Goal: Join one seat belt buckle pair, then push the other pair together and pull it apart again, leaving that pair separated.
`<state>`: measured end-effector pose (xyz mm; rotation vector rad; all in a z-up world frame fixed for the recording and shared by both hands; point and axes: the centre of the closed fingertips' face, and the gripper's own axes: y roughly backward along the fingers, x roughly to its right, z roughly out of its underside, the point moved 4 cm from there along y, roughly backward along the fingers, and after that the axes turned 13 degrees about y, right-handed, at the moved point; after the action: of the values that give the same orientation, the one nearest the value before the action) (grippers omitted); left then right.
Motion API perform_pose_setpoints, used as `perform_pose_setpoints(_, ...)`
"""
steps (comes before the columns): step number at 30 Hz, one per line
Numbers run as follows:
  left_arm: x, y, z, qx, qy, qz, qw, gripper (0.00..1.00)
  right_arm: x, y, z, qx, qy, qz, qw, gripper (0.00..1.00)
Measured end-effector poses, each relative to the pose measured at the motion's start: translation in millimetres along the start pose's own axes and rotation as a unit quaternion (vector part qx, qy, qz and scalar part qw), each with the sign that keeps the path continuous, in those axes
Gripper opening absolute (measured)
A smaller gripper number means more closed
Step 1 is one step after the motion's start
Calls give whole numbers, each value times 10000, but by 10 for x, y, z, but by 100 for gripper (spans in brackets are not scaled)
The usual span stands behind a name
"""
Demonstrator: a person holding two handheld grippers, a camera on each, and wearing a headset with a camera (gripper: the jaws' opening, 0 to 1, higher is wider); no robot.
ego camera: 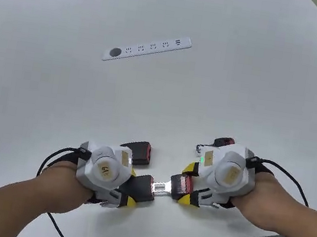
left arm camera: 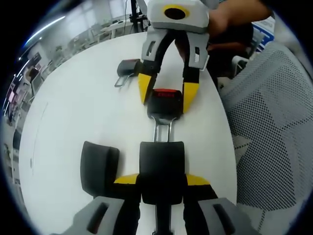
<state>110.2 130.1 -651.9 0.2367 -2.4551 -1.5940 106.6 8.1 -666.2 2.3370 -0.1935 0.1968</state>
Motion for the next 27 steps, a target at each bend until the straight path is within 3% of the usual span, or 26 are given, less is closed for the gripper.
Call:
perform_pose_setpoints(6, -33, -20, 18, -31, 6, 12, 10000, 33, -7, -37, -57, -98, 60, -17, 9999, 34)
perform_pose_setpoints(15, -44, -22, 29, 48, 2, 30, 10000, 33, 7, -67, -74, 110, -88, 0, 9999, 33)
perform_pose_setpoints(27, -28, -15, 25, 131, -125, 94, 9998, 32, 6, -135, -181, -97, 98, -142, 9998, 32)
